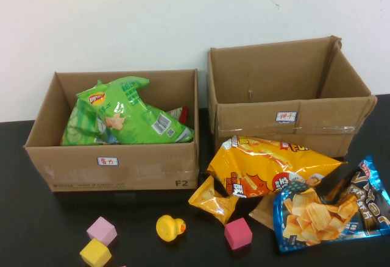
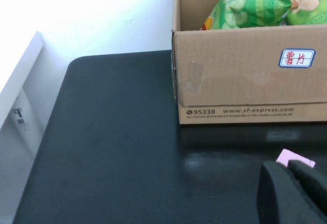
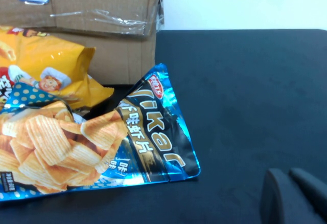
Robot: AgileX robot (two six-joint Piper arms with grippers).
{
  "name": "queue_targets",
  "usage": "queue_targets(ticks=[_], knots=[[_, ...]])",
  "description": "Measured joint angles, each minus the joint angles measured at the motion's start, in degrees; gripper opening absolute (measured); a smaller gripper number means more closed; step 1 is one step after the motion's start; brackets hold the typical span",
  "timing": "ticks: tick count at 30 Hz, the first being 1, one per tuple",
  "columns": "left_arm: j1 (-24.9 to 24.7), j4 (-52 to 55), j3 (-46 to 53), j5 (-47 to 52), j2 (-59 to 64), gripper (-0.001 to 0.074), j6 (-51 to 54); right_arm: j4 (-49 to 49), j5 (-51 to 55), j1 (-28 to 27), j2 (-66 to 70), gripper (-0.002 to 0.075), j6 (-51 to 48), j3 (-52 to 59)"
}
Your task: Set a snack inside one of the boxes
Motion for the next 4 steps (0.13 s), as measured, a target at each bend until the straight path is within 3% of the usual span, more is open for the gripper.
queue_targets(ticks=[4], knots=[[0.0,-0.03,0.0,0.08,0.0,-0.0002,0.0,0.0,0.0,0.0,0.0,-0.0001,0.0,0.0]])
